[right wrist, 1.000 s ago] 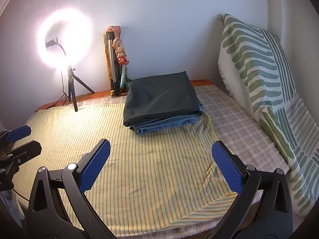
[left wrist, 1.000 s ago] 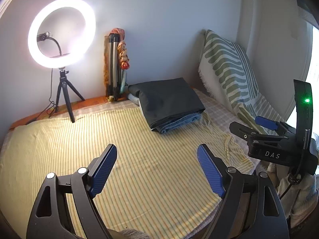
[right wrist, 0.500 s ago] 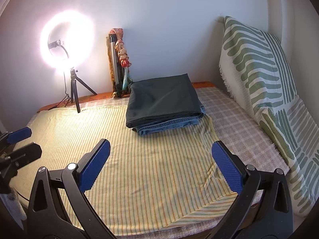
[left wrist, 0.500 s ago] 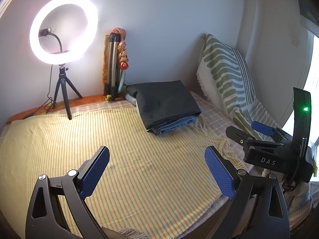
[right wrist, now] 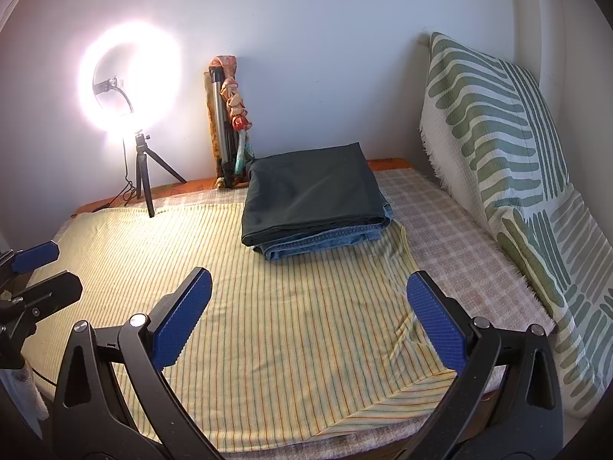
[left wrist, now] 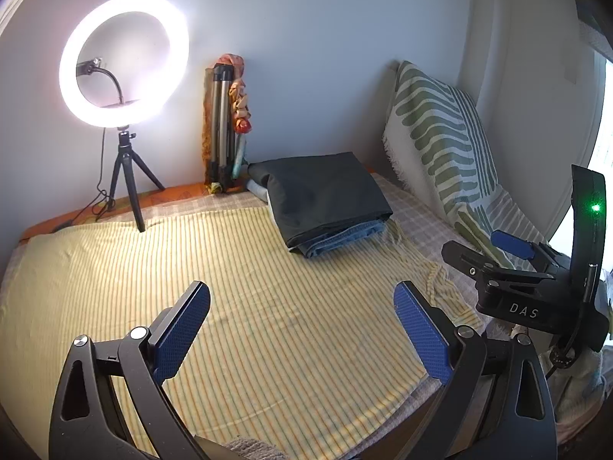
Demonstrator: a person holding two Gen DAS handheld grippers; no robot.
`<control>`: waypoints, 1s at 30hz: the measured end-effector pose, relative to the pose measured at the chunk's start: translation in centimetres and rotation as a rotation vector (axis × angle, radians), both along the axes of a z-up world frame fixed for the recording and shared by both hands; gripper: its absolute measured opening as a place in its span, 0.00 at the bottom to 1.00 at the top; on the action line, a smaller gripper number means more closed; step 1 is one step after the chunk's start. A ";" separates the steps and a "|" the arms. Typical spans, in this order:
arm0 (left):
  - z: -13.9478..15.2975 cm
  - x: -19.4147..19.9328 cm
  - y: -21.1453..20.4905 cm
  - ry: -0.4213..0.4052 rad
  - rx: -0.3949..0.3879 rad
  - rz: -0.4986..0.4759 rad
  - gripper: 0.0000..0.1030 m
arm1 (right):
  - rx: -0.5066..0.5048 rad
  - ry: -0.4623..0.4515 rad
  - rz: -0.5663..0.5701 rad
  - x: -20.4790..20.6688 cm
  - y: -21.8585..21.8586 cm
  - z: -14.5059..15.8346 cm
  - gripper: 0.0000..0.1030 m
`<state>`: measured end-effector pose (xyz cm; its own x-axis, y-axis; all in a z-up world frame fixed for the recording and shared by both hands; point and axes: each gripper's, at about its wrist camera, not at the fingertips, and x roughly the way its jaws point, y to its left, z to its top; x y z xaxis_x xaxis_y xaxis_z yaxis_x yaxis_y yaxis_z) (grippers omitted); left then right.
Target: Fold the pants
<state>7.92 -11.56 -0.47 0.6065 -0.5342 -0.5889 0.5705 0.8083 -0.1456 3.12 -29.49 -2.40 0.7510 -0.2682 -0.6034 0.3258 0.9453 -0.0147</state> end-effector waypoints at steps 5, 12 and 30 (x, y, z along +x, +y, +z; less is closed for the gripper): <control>0.1 0.0 0.0 -0.001 -0.003 -0.006 0.96 | -0.001 0.000 -0.001 0.0 0.1 0.0 1.00; 0.2 -0.1 0.0 -0.001 -0.005 -0.005 0.96 | 0.000 -0.001 -0.001 -0.2 0.1 0.1 1.00; 0.7 -0.6 -0.1 -0.012 -0.008 -0.011 0.96 | 0.004 -0.002 0.011 -0.2 0.2 0.1 1.00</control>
<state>7.32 -11.68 0.20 0.6075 -0.5457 -0.5772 0.5812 0.8007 -0.1454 2.90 -29.29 -2.28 0.7547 -0.2580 -0.6032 0.3158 0.9488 -0.0106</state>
